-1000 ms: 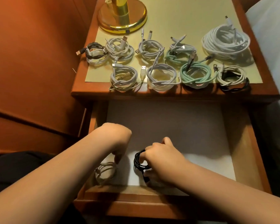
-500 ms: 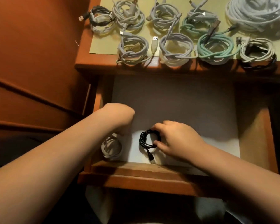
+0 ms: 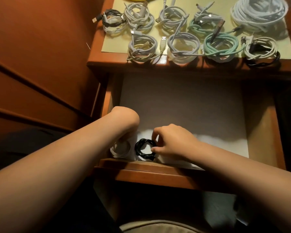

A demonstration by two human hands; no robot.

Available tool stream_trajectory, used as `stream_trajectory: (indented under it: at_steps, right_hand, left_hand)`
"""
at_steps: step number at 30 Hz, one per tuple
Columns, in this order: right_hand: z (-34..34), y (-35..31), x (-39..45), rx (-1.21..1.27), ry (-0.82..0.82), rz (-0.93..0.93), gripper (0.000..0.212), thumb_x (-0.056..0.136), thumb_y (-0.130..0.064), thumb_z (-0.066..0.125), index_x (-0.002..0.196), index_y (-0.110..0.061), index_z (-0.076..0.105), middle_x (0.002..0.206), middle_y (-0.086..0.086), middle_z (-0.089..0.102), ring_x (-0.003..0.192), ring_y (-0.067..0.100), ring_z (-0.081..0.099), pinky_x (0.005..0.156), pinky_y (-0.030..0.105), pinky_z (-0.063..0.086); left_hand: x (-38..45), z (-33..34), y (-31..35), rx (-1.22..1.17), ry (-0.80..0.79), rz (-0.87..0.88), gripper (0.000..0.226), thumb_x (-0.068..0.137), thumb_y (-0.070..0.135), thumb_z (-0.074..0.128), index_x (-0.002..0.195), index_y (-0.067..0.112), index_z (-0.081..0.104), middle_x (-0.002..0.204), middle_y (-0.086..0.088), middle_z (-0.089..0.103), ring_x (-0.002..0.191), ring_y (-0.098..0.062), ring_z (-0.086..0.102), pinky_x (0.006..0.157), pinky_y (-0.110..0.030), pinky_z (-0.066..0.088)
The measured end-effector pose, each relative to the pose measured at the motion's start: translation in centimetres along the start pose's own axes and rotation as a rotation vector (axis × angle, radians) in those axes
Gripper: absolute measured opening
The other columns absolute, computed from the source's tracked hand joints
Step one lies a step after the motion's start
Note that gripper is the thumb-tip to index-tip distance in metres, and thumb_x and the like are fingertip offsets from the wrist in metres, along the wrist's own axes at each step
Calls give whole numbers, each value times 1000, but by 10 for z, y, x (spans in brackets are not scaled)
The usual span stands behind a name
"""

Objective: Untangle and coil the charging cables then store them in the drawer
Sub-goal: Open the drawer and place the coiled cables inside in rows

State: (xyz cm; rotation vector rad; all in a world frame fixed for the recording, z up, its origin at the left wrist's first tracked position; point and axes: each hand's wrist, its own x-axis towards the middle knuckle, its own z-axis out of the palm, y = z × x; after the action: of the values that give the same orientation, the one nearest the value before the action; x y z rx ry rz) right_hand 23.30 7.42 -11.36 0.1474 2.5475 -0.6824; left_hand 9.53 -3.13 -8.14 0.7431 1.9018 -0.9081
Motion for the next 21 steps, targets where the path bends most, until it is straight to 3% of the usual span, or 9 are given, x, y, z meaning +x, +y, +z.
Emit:
stream_trajectory:
  at_steps: [4, 8, 10, 13, 17, 21]
  right_hand:
    - [5, -2, 0, 79, 2, -27, 28, 89, -42, 73, 114, -37, 63, 99, -14, 76, 102, 17, 66, 78, 35, 54]
    - [6, -3, 1, 94, -6, -54, 29, 87, -39, 76, 114, -37, 65, 95, -14, 77, 100, 17, 67, 79, 36, 55]
    - [3, -2, 3, 80, -11, -65, 28, 86, -42, 77, 112, -37, 66, 90, -15, 74, 96, 16, 66, 75, 34, 54]
    - [-9, -3, 6, 46, -37, -90, 28, 90, -54, 72, 110, -35, 68, 86, -16, 68, 91, 14, 65, 71, 33, 49]
    - [-48, -1, 4, 45, 102, -81, 28, 92, -55, 67, 104, -31, 73, 86, -13, 70, 88, 14, 69, 77, 35, 57]
    - [-91, -9, -5, 67, 372, -116, 17, 93, -46, 69, 100, -31, 74, 78, -15, 68, 74, 7, 64, 72, 32, 56]
  left_hand:
    - [1, -3, 6, 7, -57, 3, 25, 88, 34, 81, 107, 21, 70, 83, 3, 57, 75, -16, 57, 79, -31, 50]
    - [-3, -3, 11, 67, 3, 34, 39, 82, 30, 85, 117, 24, 69, 89, 3, 54, 88, -20, 56, 62, -32, 45]
    - [-4, -6, 11, 26, 15, 22, 26, 83, 28, 85, 101, 18, 70, 83, 2, 56, 77, -18, 58, 68, -32, 51]
    - [-17, -17, -1, -72, 212, 65, 34, 82, 23, 84, 70, 20, 53, 72, 0, 55, 68, -20, 58, 73, -34, 55]
    - [-36, -30, -27, -320, 515, 119, 13, 76, 29, 80, 79, 19, 73, 64, 3, 70, 65, -17, 69, 70, -37, 63]
    - [-56, -38, -61, -574, 708, 178, 20, 83, 41, 79, 76, 23, 75, 72, 4, 72, 72, -11, 67, 68, -30, 56]
